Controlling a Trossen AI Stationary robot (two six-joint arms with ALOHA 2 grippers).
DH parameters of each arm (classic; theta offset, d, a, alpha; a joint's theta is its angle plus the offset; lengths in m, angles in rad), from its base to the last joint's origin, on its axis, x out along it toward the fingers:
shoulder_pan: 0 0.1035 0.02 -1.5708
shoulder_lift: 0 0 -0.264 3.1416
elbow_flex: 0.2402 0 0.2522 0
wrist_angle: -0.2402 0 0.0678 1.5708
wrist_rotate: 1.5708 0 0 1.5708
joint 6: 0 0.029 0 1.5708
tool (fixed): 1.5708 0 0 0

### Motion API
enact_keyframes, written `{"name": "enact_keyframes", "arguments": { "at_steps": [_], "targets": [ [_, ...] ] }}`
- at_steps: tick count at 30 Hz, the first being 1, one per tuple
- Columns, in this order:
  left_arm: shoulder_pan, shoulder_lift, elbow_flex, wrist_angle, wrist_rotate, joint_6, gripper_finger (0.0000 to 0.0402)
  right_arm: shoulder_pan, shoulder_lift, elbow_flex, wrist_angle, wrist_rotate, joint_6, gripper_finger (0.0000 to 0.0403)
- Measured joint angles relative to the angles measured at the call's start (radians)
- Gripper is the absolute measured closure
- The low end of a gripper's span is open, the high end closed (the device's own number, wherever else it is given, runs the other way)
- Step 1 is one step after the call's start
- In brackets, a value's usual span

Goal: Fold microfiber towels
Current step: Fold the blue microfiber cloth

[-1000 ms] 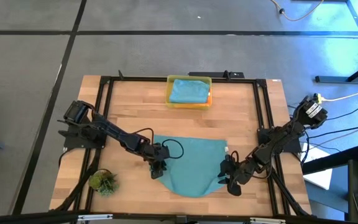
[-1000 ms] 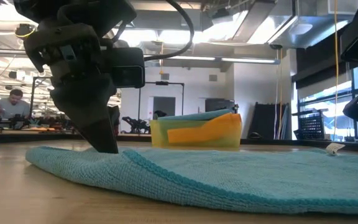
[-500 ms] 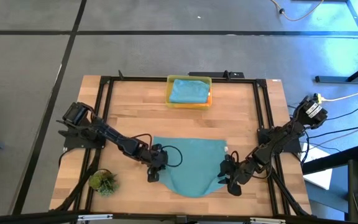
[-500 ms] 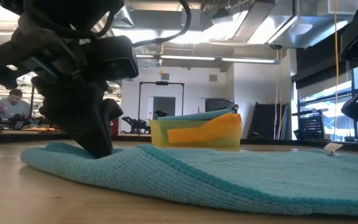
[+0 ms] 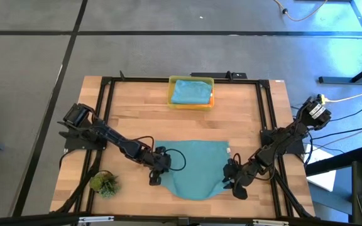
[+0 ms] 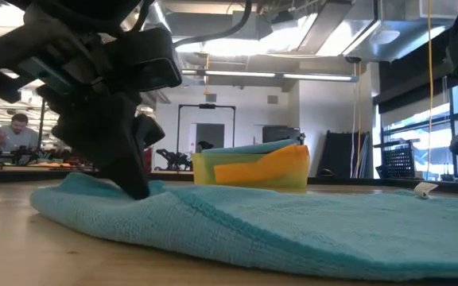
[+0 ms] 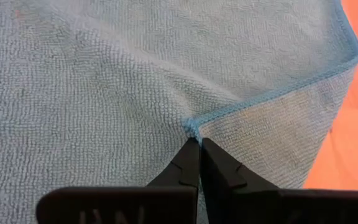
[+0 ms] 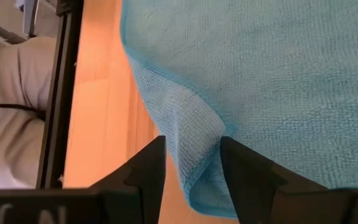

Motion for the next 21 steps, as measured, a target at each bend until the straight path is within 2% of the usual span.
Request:
{"name": "enact_keyframes", "arguments": {
  "at_steps": [3, 12, 21],
  "targets": [
    [0.001, 0.0, 0.0, 0.002, -0.001, 0.0, 0.04, 0.0, 0.0, 0.0, 0.0, -0.023, 0.0, 0.0243],
    [0.001, -0.002, 0.002, 0.009, 0.019, 0.0, 0.0398, 0.0, 0.0, 0.0, 0.02, -0.061, 0.037, 0.0189],
    [-0.005, -0.003, 0.069, 0.013, 0.072, 0.034, 0.0383, 0.0, 0.0, 0.0, 0.021, -0.061, 0.045, 0.0186]
  ]
}}
